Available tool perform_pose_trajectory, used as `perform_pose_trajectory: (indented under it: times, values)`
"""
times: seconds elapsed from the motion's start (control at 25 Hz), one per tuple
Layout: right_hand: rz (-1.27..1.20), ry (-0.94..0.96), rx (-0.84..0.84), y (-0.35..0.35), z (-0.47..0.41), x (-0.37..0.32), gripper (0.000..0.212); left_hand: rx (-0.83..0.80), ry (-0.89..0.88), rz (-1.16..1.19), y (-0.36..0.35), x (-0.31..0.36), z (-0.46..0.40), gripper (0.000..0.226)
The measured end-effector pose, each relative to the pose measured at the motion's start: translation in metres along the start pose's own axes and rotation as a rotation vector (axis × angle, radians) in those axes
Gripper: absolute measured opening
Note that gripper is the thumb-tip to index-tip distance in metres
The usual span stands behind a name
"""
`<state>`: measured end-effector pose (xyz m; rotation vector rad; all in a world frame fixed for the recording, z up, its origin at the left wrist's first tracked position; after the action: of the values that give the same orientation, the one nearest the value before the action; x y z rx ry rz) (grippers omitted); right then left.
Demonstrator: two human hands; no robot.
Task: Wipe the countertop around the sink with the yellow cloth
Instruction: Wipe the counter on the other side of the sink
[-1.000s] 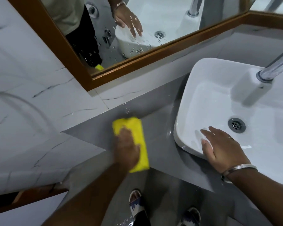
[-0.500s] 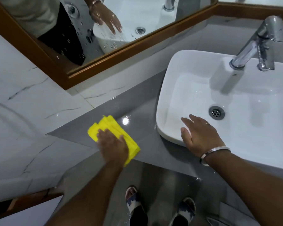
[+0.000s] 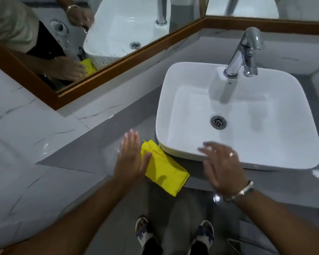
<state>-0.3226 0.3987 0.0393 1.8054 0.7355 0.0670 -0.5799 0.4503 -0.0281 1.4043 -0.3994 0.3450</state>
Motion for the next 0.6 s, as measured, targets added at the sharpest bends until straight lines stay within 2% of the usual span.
perform_pose_trajectory:
  times: [0.04,0.12,0.2,0.28,0.36,0.4,0.48,0.6]
  values:
    - [-0.009,0.114,-0.059,-0.013,0.012,-0.019,0.038,-0.013,-0.137,-0.041,0.019,0.015,-0.016,0.083]
    - [-0.057,0.231,-0.313,-0.065,0.018,-0.052,0.042,-0.056,-0.483,-0.211,0.033,0.054,-0.042,0.083]
    - [0.02,0.127,-0.512,-0.128,0.006,-0.072,0.053,-0.141,-0.725,-0.405,0.018,0.075,-0.057,0.082]
    - [0.038,-0.08,-0.593,-0.177,-0.011,-0.08,0.061,-0.191,-0.785,-0.508,0.001,0.072,-0.066,0.079]
    - [0.003,-0.09,-0.64,-0.199,-0.012,-0.085,0.059,-0.19,-0.803,-0.502,-0.002,0.067,-0.073,0.078]
    - [0.004,-0.06,-0.611,-0.197,-0.002,-0.079,0.057,-0.198,-0.817,-0.48,-0.001,0.067,-0.073,0.078]
    - [0.046,-0.054,-0.49,-0.167,0.032,-0.04,0.053,-0.212,-0.823,-0.45,0.001,0.069,-0.074,0.076]
    - [0.119,-0.249,-0.481,-0.096,0.114,0.042,0.054,-0.236,-0.796,-0.435,0.0,0.069,-0.071,0.074]
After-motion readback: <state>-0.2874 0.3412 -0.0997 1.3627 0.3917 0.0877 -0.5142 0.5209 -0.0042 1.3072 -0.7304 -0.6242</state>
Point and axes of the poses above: each hand's wrist, its own z-axis away from the middle knuckle, its own y-axis out of the back of the hand, x = y × z, the point moved 5 cm from there along -z, towards the middle knuckle, and after that the axes turned 13 degrees about y, right-handed, at the moved point
